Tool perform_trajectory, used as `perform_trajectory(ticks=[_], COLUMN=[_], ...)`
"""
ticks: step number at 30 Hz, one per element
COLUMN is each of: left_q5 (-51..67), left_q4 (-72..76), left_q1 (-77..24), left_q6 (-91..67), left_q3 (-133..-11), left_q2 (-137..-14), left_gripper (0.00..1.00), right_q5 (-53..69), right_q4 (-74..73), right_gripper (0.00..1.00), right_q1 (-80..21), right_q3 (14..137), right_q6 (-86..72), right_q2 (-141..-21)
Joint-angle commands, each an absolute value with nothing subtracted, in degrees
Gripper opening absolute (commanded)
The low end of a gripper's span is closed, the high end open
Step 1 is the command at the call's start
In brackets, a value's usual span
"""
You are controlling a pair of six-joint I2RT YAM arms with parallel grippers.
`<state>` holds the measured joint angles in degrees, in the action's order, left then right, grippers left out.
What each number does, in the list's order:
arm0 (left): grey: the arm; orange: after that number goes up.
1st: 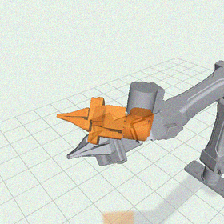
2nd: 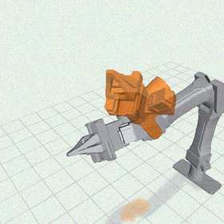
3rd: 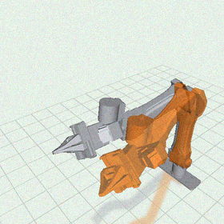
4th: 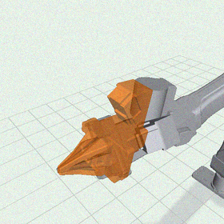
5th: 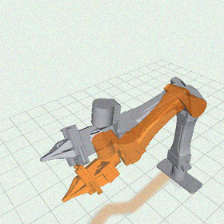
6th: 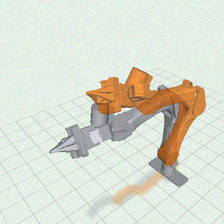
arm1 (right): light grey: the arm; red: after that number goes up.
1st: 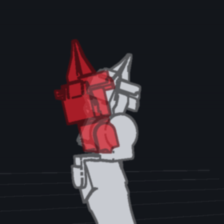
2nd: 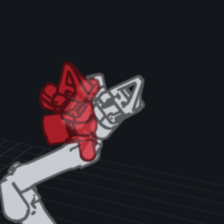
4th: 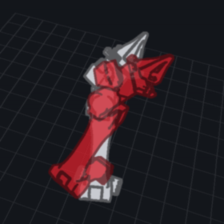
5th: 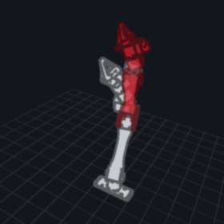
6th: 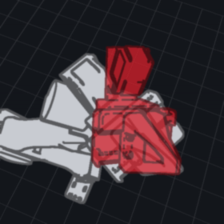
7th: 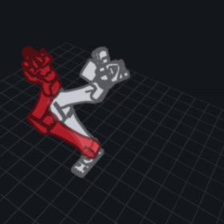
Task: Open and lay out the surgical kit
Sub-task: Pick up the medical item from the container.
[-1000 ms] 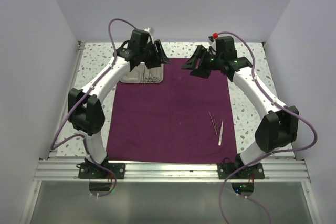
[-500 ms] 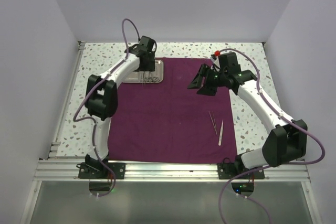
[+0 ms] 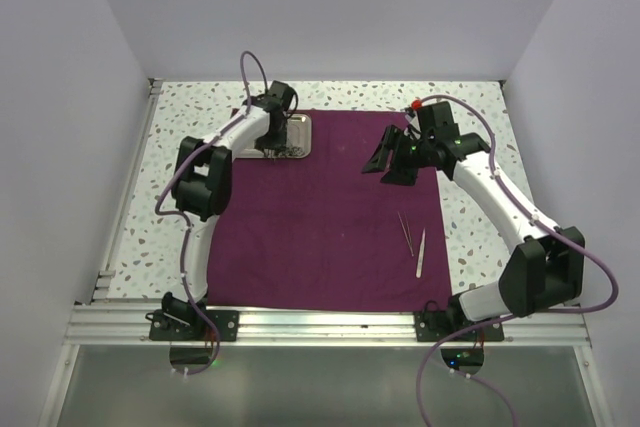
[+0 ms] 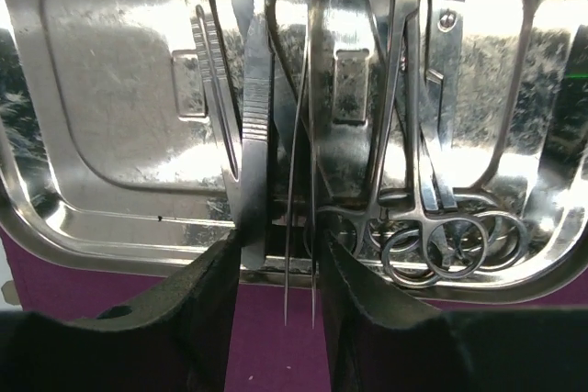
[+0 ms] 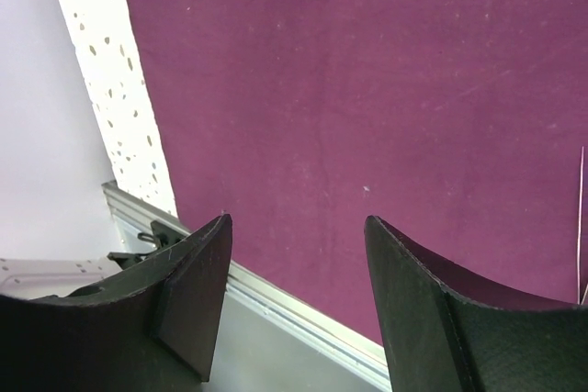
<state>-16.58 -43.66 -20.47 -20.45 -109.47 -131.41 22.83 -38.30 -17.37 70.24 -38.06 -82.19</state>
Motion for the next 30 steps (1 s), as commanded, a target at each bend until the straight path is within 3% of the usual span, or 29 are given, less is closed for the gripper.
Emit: perform_trajectory(ticks=[1,5,8,9,10,24,27,30], left_q5=[-14.77,-13.36,-12.13,-11.95,-11.87,-9.76,-5.2,7.17], left_q4=[-42.63,-43.15,-43.85,-43.94,-44.21,-50.27,-49.49,-43.54], left_q1=[-20.21,-20.13,-19.86,-19.78,-19.6,-16.88,-16.79,-16.7], left_q6=[-19.34,-19.34,-19.69,-19.69,-19.77,-17.58,-16.97,-16.17], left_q3=[-107.06,-106.35,-106.79,-106.96,-107.4,-119.88,-119.1,-113.85], left_q2=[-129.55,-130.69,-131.74,-131.84,-131.92,-128.77,-126.04,-121.57], left_gripper=[0.42,0.37,0.21,0.05,0.0,0.0,0.0,0.0], right_q5=[22.06,22.24,22.41,22.5,22.59,23.55,23.99,26.26], right_q4=[-38.41,-38.06,-37.62,-37.53,-37.44,-36.65,-35.95,-34.81], right_gripper=[0.63,0.63,0.63,0.63,0.63,0.63,0.63,0.63], right_q1=[-16.88,-16.87,-16.87,-16.79,-16.87,-16.79,-16.79,-16.44], right_q3=[71.46,71.72,71.81,71.63,71.63,72.51,73.39,75.67], right_q6=[-37.62,-37.88,-38.14,-38.23,-38.23,-38.14,-38.23,-39.11], right_q2=[-82.88,-83.85,-84.46,-84.64,-84.81,-85.08,-85.43,-86.66])
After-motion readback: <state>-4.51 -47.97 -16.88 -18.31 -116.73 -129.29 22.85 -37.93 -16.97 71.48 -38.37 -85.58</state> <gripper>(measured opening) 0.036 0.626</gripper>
